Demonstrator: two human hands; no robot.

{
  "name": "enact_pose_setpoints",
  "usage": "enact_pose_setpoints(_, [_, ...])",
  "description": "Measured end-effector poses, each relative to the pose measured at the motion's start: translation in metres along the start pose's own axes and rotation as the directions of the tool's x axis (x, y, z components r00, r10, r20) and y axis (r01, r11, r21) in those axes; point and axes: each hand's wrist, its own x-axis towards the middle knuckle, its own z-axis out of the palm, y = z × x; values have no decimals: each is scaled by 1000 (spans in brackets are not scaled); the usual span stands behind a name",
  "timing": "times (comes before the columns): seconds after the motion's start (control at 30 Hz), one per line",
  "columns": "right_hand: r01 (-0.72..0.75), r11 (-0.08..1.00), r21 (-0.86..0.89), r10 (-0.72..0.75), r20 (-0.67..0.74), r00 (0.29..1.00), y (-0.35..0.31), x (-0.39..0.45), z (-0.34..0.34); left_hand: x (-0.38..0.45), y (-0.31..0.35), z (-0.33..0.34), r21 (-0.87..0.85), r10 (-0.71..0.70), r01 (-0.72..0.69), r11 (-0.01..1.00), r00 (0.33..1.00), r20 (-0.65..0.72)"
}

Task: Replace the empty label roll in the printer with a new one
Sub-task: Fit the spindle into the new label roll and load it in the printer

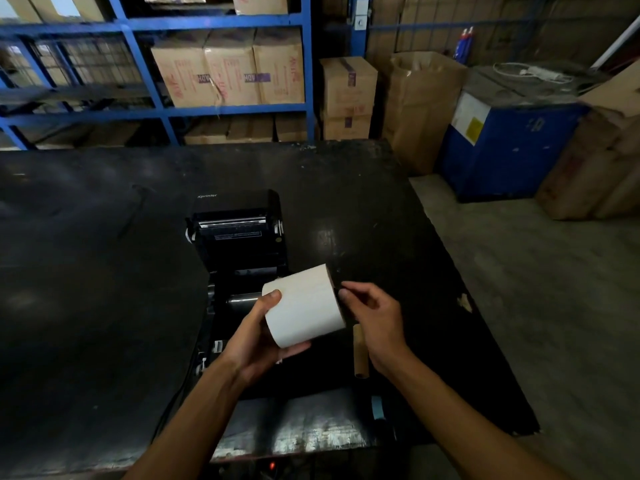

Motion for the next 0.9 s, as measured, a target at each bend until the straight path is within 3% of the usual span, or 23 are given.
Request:
enact_pose_setpoints(0.13, [-82,997,-7,83,54,995,7,13,-20,2,-7,-3,-23,-10,10,1000,1000,-1])
enact_pose_setpoints(0.3, [-256,930,-263,181,-278,943,40,49,-86,2,-8,-3,-52,-3,3,999,1000,-1])
enact_pose_setpoints(0.37, [-368,780,-506,221,-327,919,60,53,-111,2,-7,-1,-56,-6,7,998,1000,8])
enact_pose_setpoints(0.47, [-364,396,-843,327,-241,914,88,41,-129,2,-7,2,-67,-12,13,998,1000,18])
enact_pose_setpoints(0.53, [-304,281,-910,380,-185,906,100,28,-132,2,-7,3,-74,-11,13,997,1000,20])
enact_pose_setpoints(0.6, [-235,232,-944,332,-151,931,108,16,-131,3,-8,2,-82,-13,14,997,1000,16])
enact_pose_setpoints(0.7, [-175,271,-946,206,-121,971,109,4,-129,3,-9,0,-86,-13,13,996,1000,8])
enact_pose_setpoints(0.8, [-190,390,-901,201,-118,972,104,2,-124,2,-9,-3,-89,-8,9,996,1000,8])
enact_pose_setpoints(0.87, [-248,597,-763,217,-144,966,96,4,-116,1,-9,-5,-90,-5,6,996,1000,7])
enact_pose_setpoints(0.9, [-307,743,-595,258,-168,951,89,6,-110,0,-9,-6,-90,-4,4,996,1000,6])
